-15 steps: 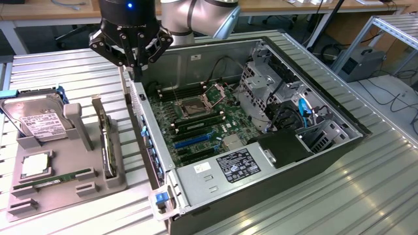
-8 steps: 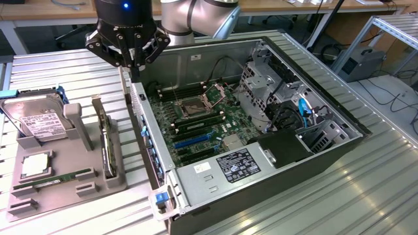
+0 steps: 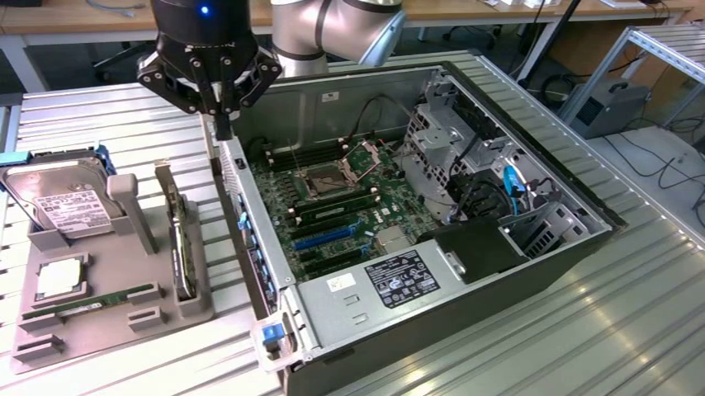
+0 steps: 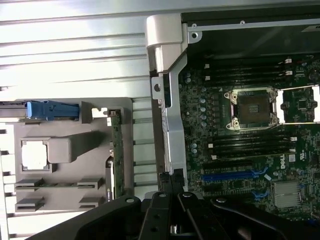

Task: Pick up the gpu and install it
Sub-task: 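Reach for the gpu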

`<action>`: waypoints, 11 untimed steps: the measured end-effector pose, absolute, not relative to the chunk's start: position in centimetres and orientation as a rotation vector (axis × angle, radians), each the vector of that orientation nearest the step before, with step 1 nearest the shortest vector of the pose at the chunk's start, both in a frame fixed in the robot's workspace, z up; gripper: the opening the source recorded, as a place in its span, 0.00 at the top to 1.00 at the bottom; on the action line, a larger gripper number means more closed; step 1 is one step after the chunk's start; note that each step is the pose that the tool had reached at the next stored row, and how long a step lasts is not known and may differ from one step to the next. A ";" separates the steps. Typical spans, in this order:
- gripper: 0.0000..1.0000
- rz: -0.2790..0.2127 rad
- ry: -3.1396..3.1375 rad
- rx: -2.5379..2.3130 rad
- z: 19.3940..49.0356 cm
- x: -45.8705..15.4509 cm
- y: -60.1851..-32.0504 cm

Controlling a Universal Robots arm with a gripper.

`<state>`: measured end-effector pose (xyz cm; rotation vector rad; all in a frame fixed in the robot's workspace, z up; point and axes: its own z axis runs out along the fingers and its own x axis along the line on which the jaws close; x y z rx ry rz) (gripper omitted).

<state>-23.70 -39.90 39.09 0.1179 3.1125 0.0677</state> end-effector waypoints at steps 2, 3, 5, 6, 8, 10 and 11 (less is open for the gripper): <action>0.89 0.068 3.113 0.118 39.1 -23.8 -39.9; 0.89 0.068 3.112 0.118 39.1 -23.9 -39.9; 0.89 0.068 3.113 0.118 39.1 -24.0 -39.9; 0.89 0.068 3.112 0.118 39.1 -24.1 -39.9; 0.89 0.068 3.113 0.118 39.1 -24.2 -39.9; 0.89 0.068 3.112 0.118 39.1 -24.4 -39.9; 0.89 0.068 3.112 0.118 39.1 -24.5 -39.9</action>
